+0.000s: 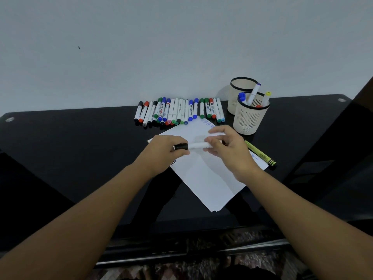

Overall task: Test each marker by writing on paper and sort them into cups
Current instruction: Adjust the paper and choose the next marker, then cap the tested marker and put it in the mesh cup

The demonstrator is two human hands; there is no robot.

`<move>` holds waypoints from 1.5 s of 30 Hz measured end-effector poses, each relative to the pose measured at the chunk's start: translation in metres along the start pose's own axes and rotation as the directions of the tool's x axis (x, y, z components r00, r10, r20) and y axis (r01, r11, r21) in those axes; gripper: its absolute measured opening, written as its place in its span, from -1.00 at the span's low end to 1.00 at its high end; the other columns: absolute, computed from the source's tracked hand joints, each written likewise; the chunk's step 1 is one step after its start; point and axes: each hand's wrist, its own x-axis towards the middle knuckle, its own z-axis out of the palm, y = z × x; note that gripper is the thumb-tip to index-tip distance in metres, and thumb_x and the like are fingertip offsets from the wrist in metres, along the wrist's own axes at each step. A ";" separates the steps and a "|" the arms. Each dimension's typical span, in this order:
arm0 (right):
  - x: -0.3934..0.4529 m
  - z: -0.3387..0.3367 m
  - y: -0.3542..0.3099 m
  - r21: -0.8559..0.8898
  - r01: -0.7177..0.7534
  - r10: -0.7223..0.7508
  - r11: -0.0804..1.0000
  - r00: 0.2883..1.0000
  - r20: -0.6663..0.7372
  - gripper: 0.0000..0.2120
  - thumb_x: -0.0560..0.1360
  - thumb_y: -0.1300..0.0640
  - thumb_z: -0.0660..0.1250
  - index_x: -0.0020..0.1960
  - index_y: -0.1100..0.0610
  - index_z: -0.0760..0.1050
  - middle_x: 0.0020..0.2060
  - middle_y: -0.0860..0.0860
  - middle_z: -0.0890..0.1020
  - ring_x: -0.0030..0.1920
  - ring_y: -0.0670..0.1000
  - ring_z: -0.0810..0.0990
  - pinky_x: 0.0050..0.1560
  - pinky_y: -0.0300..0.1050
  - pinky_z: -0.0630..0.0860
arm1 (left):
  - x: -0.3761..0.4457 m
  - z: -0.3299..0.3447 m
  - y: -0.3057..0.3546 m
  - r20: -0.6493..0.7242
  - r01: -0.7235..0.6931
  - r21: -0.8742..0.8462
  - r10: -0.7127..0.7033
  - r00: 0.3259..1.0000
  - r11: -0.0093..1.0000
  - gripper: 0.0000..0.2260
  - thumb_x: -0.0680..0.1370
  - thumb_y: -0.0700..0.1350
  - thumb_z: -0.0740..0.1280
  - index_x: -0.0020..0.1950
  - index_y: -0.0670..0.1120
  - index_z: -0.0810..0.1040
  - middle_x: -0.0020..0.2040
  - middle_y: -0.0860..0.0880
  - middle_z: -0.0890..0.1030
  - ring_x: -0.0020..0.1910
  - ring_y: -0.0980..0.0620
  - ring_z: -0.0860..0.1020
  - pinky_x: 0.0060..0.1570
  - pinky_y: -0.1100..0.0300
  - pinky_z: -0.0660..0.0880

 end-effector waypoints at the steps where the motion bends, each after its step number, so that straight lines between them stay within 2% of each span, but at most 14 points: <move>1: 0.000 0.001 -0.003 0.131 -0.055 0.059 0.990 0.998 -0.028 -0.73 0.59 0.22 0.44 0.25 0.06 0.50 0.10 0.17 0.66 -0.02 0.13 0.76 0.17 0.05 0.67 | 0.001 0.003 0.001 -0.043 0.005 -0.027 -0.006 0.999 1.000 -0.93 0.56 -0.02 0.46 -0.01 0.01 0.68 -0.30 0.22 0.55 -0.35 0.18 0.47 -0.29 0.40 0.36; 4: 0.001 0.002 -0.011 0.365 -0.126 0.159 0.923 0.985 -0.062 -0.67 0.57 0.22 0.47 0.28 0.10 0.47 0.05 0.18 0.71 0.02 0.19 0.75 0.18 0.05 0.67 | 0.003 0.011 0.005 -0.128 0.038 -0.103 -0.051 0.990 0.994 -0.89 0.55 -0.04 0.47 0.04 -0.02 0.69 -0.37 0.27 0.53 -0.42 0.15 0.43 -0.35 0.37 0.36; 8: 0.005 0.002 -0.019 0.323 -0.051 0.100 0.945 0.986 -0.136 -0.79 0.58 0.23 0.44 0.18 0.19 0.53 -0.03 0.14 0.75 0.01 0.16 0.76 0.15 0.02 0.68 | 0.008 0.017 0.007 -0.106 0.060 -0.162 -0.078 0.991 0.985 -0.66 0.53 0.05 0.49 0.29 0.07 0.62 -0.25 0.35 0.56 -0.32 0.21 0.50 -0.26 0.41 0.37; 12: 0.022 -0.030 -0.042 0.055 0.146 -0.116 0.988 0.922 -0.369 -0.77 0.59 0.14 0.46 0.16 0.20 0.52 -0.14 0.06 0.75 -0.11 0.08 0.77 0.06 0.05 0.67 | 0.006 0.017 -0.022 -0.058 0.182 -0.038 -0.184 0.981 0.983 -0.31 0.48 0.24 0.46 0.56 0.23 0.29 0.17 0.19 0.50 0.00 0.17 0.53 0.05 0.21 0.52; 15: 0.034 -0.065 -0.064 -0.226 0.266 -0.343 0.937 0.824 -0.452 -0.83 0.59 0.00 0.42 0.10 0.05 0.51 -0.21 -0.05 0.74 -0.12 0.05 0.74 0.06 0.13 0.63 | -0.003 0.019 -0.047 -0.098 0.208 0.087 -0.200 0.975 0.974 -0.33 0.51 0.24 0.42 0.56 0.12 0.32 0.21 0.05 0.47 0.13 0.09 0.48 0.21 0.05 0.50; 18: 0.044 -0.092 -0.083 -0.422 0.304 -0.485 0.854 0.759 -0.434 -0.82 0.63 0.02 0.35 0.15 0.08 0.47 -0.32 -0.24 0.67 -0.28 -0.09 0.59 -0.14 -0.16 0.55 | -0.009 0.025 -0.060 -0.132 0.192 0.072 -0.181 0.975 0.979 -0.35 0.51 0.25 0.41 0.53 0.05 0.39 0.17 0.03 0.46 0.20 0.06 0.43 0.25 0.08 0.43; 22: 0.064 -0.112 -0.083 -0.592 0.276 -0.547 0.757 0.763 -0.344 -0.81 0.65 0.04 0.33 0.20 0.10 0.47 -0.34 -0.41 0.58 -0.23 -0.20 0.59 -0.13 -0.11 0.58 | -0.008 0.025 -0.063 -0.147 0.202 0.065 -0.191 0.970 0.977 -0.37 0.48 0.27 0.42 0.49 0.06 0.44 0.15 0.06 0.45 0.14 0.05 0.47 0.23 0.04 0.47; 25: 0.078 -0.117 -0.070 -0.761 0.216 -0.575 0.611 0.783 -0.239 -0.77 0.64 -0.07 0.33 0.21 0.04 0.49 -0.28 -0.24 0.61 -0.11 -0.09 0.63 0.04 0.06 0.60 | -0.010 0.025 -0.065 -0.169 0.204 0.042 -0.195 0.966 0.978 -0.42 0.48 0.25 0.44 0.45 0.06 0.50 0.15 0.08 0.45 0.15 0.07 0.47 0.22 0.09 0.45; 29: 0.087 -0.118 -0.060 -0.934 0.065 -0.480 0.352 0.869 -0.121 -0.70 0.65 -0.18 0.24 0.24 -0.06 0.58 -0.04 -0.08 0.64 0.18 0.11 0.54 0.25 0.10 0.35 | -0.012 0.027 -0.066 -0.186 0.188 0.058 -0.175 0.967 0.980 -0.44 0.48 0.26 0.43 0.42 0.06 0.54 0.14 0.10 0.44 0.19 0.08 0.44 0.21 0.14 0.39; 33: 0.087 -0.117 -0.051 -0.997 0.005 -0.345 0.080 0.938 -0.023 -0.65 0.69 -0.17 0.13 0.30 -0.17 0.62 0.44 0.02 0.48 0.45 0.19 0.30 0.47 0.25 0.15 | -0.013 0.028 -0.067 -0.195 0.184 0.068 -0.168 0.966 0.980 -0.43 0.48 0.26 0.43 0.43 0.06 0.54 0.14 0.10 0.43 0.20 0.08 0.44 0.22 0.13 0.41; 35: 0.086 -0.117 -0.046 -0.995 0.018 -0.371 0.101 0.928 -0.021 -0.65 0.69 -0.15 0.14 0.34 -0.14 0.60 0.49 0.07 0.42 0.49 0.21 0.28 0.53 0.31 0.06 | -0.012 0.028 -0.067 -0.197 0.181 0.074 -0.164 0.967 0.981 -0.43 0.48 0.27 0.43 0.43 0.06 0.54 0.14 0.10 0.42 0.19 0.09 0.43 0.20 0.16 0.40; 37: 0.084 -0.113 -0.040 -0.990 0.050 -0.489 0.129 0.872 -0.019 -0.66 0.67 -0.12 0.20 0.33 -0.06 0.60 0.43 0.11 0.46 0.43 0.24 0.35 0.49 0.30 0.16 | -0.012 0.030 -0.067 -0.197 0.181 0.073 -0.164 0.967 0.981 -0.44 0.48 0.26 0.43 0.42 0.06 0.54 0.13 0.10 0.42 0.19 0.08 0.43 0.19 0.17 0.40; 42: 0.066 -0.074 -0.043 -0.947 0.260 -0.734 0.191 0.678 0.038 -0.76 0.65 -0.02 0.25 0.21 0.00 0.62 0.04 0.07 0.56 0.01 0.16 0.49 0.04 0.06 0.40 | -0.013 0.028 -0.066 -0.205 0.200 0.060 -0.184 0.961 0.978 -0.43 0.48 0.26 0.43 0.43 0.06 0.53 0.16 0.10 0.43 0.21 0.10 0.44 0.21 0.17 0.41; 45: 0.058 -0.037 -0.034 -0.845 0.438 -0.555 0.308 0.804 0.214 -0.80 0.67 0.02 0.26 0.20 0.03 0.59 -0.11 -0.02 0.59 -0.14 0.04 0.54 -0.11 0.03 0.51 | -0.015 0.026 -0.064 -0.216 0.220 0.052 -0.204 0.955 0.974 -0.44 0.50 0.25 0.42 0.44 0.06 0.51 0.17 0.11 0.45 0.17 0.11 0.46 0.21 0.15 0.44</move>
